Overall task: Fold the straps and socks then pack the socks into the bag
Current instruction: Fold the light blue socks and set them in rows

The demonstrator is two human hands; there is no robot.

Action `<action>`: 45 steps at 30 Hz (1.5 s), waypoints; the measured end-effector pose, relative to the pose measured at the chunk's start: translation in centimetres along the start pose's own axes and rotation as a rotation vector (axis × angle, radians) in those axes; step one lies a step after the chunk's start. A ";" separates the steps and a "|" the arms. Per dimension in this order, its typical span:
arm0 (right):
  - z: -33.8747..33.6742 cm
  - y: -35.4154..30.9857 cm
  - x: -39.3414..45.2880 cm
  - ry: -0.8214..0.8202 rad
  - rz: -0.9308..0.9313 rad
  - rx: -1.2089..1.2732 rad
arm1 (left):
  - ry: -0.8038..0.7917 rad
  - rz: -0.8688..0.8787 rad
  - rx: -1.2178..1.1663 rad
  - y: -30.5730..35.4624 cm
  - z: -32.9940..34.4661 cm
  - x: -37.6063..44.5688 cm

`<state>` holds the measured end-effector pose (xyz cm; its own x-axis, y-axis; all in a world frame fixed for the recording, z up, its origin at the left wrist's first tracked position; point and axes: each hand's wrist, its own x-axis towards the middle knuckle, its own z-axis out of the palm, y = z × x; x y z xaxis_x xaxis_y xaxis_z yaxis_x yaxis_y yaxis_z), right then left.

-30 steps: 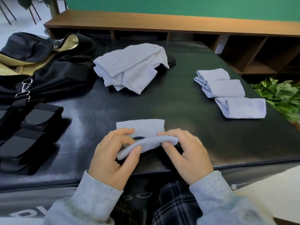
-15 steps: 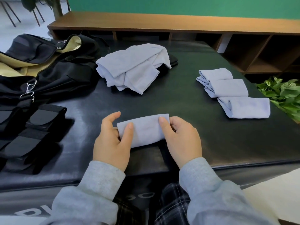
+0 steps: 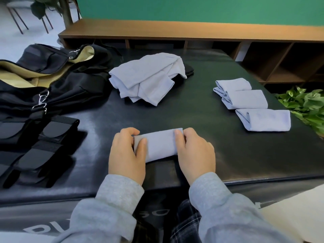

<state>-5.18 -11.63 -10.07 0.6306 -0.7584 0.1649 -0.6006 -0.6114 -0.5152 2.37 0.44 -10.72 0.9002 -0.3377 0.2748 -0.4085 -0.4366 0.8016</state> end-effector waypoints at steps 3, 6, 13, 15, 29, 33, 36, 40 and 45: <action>-0.2 0.2 -0.3 0.032 0.023 0.084 | 0.062 0.038 -0.020 -0.1 0.2 -0.3; 0.3 0.5 -0.7 0.235 -0.043 0.185 | 0.091 0.034 -0.005 0.1 0.2 -0.3; 1.0 0.5 -2.3 0.353 -0.578 0.092 | -0.062 -0.026 -0.023 0.7 -0.2 -0.4; 0.9 0.4 -2.4 0.259 -0.554 0.033 | -0.119 -0.031 -0.031 0.7 -0.1 -0.6; -3.3 5.1 -1.3 0.073 -0.054 -0.132 | -0.141 0.221 0.227 0.5 0.1 -1.4; -5.7 8.6 -1.2 0.115 0.075 -0.178 | -0.155 0.301 0.304 0.4 0.3 -1.5; -7.2 10.5 -1.3 0.122 0.115 -0.202 | -0.150 0.327 0.343 0.6 0.3 -1.6; -8.5 12.5 -1.1 0.103 0.182 -0.251 | -0.201 0.314 0.361 0.8 0.3 -1.6; -8.7 14.1 0.4 0.024 0.265 -0.363 | -0.256 0.292 0.381 0.9 0.2 -1.5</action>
<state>-17.69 -22.51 -9.99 0.4226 -0.9020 0.0885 -0.8761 -0.4315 -0.2149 0.64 0.40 -10.55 0.6950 -0.6618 0.2812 -0.7048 -0.5495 0.4487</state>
